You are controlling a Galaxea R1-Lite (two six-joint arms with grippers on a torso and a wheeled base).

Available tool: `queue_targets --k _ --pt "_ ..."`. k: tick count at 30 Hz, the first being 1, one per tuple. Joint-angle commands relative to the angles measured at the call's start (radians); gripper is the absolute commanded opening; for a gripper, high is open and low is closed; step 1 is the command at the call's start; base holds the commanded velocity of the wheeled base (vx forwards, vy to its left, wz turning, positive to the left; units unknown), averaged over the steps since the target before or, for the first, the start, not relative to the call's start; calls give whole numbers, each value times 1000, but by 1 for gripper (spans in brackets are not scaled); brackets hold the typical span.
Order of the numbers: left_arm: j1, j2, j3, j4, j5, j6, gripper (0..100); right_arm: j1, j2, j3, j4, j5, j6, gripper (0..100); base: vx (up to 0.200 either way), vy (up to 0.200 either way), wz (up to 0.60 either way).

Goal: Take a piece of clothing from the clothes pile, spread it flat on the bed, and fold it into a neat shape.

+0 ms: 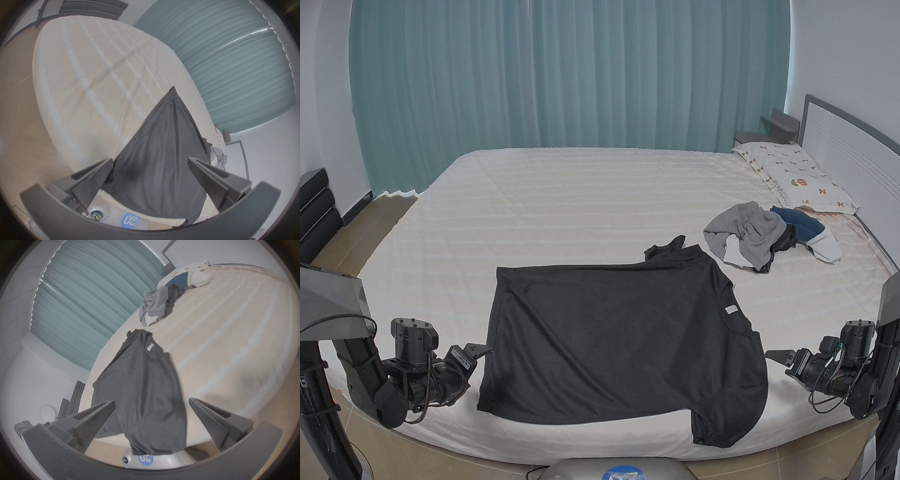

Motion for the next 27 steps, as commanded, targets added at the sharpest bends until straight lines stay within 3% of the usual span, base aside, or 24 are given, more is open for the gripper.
queue_targets --k 1,8,13,21,27 --pt "-29 71 58 -92 7 11 100 -25 59 35 -16 15 -4 100 0 0 0" --pt "-37 157 66 -199 62 106 100 0 65 35 -16 15 -5 100 0 0 0" --pt "-69 199 21 -202 116 126 100 31 62 35 -16 12 -4 100 0 0 0" --pt "-77 238 -50 -202 129 131 100 34 65 35 -16 10 -7 100 0 0 0" --pt "-86 251 -69 -201 165 194 100 34 65 35 -16 9 -16 100 0 0 0"
